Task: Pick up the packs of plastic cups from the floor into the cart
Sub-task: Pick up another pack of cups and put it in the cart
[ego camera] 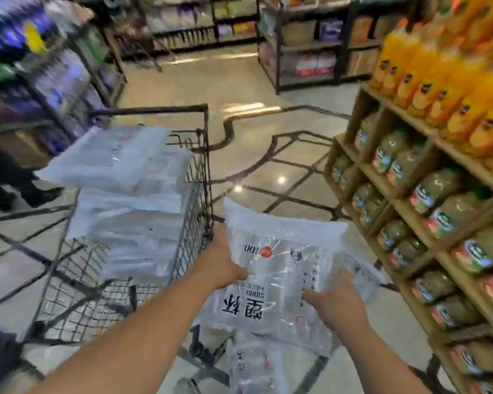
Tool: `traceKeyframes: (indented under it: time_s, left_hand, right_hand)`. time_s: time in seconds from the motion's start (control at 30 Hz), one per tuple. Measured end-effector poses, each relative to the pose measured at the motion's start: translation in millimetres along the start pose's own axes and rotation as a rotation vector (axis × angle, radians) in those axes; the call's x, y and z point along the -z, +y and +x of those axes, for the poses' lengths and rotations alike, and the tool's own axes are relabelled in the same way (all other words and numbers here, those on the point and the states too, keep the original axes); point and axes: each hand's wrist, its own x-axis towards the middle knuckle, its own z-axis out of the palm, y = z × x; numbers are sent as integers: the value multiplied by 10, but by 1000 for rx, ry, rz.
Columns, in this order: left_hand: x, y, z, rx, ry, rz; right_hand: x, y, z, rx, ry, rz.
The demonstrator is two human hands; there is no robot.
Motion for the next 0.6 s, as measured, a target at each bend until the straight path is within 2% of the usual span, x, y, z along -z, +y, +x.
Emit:
traceKeyframes:
  time_s: [0.13,0.3,0.6]
  left_hand:
    - [762,-214,-152,23,102,-65]
    - [1508,-781,-187,93,176,-134]
    - [2798,-2038,243,96,172,-134]
  right_hand:
    - [-88,-894,-132,162,-35,-138]
    - [-570,-1723,-240,328,-48,-265]
    - [-1947,-2942,-594,313,-99,-258]
